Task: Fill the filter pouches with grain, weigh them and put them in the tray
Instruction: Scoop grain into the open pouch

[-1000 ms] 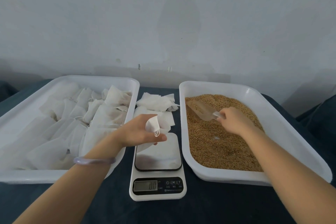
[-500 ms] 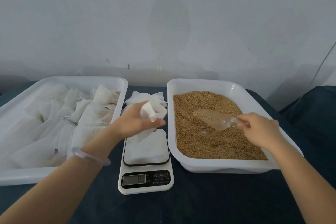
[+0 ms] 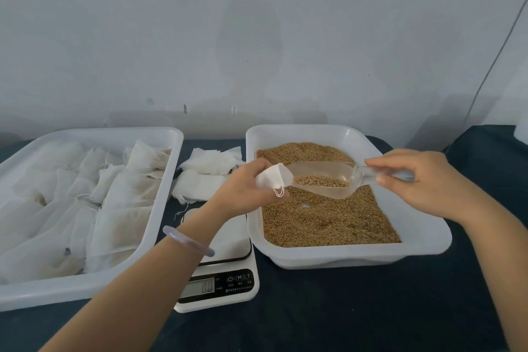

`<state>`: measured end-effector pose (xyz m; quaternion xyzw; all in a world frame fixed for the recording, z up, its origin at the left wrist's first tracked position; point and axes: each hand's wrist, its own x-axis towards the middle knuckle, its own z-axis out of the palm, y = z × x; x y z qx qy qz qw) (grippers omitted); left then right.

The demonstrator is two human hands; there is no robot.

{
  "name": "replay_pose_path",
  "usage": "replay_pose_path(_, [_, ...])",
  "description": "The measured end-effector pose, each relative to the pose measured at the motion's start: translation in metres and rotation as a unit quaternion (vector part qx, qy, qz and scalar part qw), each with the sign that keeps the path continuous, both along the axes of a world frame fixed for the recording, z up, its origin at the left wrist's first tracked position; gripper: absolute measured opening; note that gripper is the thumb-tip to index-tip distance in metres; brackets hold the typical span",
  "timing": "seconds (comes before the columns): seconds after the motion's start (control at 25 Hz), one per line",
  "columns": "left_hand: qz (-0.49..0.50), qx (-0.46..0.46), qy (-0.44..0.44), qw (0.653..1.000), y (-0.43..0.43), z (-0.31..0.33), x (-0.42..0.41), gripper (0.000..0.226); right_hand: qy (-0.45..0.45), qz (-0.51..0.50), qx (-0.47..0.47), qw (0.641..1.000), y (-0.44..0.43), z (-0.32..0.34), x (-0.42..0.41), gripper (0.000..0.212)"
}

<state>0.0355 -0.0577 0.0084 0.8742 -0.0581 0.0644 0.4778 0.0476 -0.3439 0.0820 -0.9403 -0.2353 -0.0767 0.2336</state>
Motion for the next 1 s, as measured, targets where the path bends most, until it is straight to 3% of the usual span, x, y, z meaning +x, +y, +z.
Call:
replay_pose_path(0.28, [-0.082, 0.022, 0.021, 0.996, 0.001, 0.005, -0.001, 0.024, -0.056, 0.007, -0.079, 0.995, 0.003, 0.014, 0.005, 0.028])
replay_pose_path(0.4, [-0.07, 0.048, 0.03, 0.996, -0.003, 0.008, 0.003, 0.02, -0.044, 0.019, -0.084, 0.995, 0.001, 0.018, 0.008, 0.028])
replay_pose_path(0.68, [-0.036, 0.135, -0.017, 0.99, -0.034, 0.007, 0.011, 0.036, -0.033, 0.03, -0.126, 0.991, -0.004, 0.022, 0.015, 0.029])
replay_pose_path(1.0, [-0.15, 0.004, 0.034, 0.988, -0.025, 0.007, 0.01, 0.036, 0.008, -0.002, -0.063, 0.998, -0.026, 0.009, 0.018, 0.029])
